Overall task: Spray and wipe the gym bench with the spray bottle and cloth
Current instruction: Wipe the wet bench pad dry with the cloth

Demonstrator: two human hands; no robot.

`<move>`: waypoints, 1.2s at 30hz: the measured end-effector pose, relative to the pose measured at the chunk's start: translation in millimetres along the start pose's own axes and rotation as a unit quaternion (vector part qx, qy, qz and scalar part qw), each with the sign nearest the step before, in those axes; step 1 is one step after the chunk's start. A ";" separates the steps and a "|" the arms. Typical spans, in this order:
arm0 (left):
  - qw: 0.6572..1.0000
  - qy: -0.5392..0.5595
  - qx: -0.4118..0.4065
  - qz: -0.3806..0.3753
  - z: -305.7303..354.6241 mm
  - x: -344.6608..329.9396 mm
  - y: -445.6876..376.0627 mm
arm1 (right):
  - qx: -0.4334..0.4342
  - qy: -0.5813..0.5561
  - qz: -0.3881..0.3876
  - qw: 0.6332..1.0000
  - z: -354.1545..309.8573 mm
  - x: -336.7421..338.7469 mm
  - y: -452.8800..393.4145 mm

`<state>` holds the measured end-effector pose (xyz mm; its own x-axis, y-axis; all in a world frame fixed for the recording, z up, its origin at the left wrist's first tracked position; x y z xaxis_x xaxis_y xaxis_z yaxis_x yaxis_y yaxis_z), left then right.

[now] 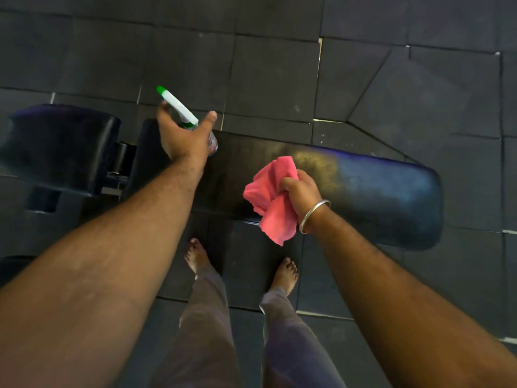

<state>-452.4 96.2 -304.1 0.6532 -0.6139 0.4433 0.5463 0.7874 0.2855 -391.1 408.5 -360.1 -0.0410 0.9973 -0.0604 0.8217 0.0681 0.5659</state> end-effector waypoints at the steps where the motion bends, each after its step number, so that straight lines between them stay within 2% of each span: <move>1: 1.000 0.003 0.011 -0.002 -0.6 -1.4 -6.1 | -0.007 -0.015 0.003 1.000 0.7 -2.2 -0.3; 6: 0.999 -0.036 0.018 0.006 -0.4 3.7 -23.2 | 0.011 0.021 0.005 1.000 -4.1 -9.9 0.2; 12: 0.983 -0.162 -0.075 -0.034 3.8 12.1 -15.6 | 0.069 0.121 -0.004 0.990 -20.3 -30.6 -0.9; 16: 0.980 -0.165 -0.106 -0.034 0.4 54.0 5.3 | 0.094 0.145 -0.019 0.985 -34.2 -69.9 3.1; 20: 0.986 -0.133 -0.101 -0.024 -9.7 133.7 25.1 | 0.103 0.201 -0.090 0.970 -38.1 -138.8 13.3; 25: 0.989 -0.124 -0.026 0.079 -63.5 273.1 39.0 | 0.129 0.282 -0.211 0.927 -21.4 -262.1 44.7; 32: 0.970 -0.050 0.088 0.219 -193.5 467.4 63.1 | 0.153 0.391 -0.357 0.834 60.1 -443.6 121.6; 36: 0.949 -0.044 0.152 0.272 -277.2 549.3 69.5 | 0.167 0.405 -0.405 0.802 122.6 -545.4 160.9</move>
<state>89.7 -201.7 -276.3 0.7411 -0.1163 0.6612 -0.0432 0.9746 0.2198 -166.8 -127.8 -336.9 -0.8838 0.3281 0.3336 0.4395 0.8268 0.3511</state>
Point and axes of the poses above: each hand's wrist, its own y-axis away from the middle knuckle, its own x-axis out of the back of the hand, z = x × y, the point moved 9 cm from there along -y, towards the middle knuckle, and after that the axes turned 13 degrees about x, right-handed, at the moved point
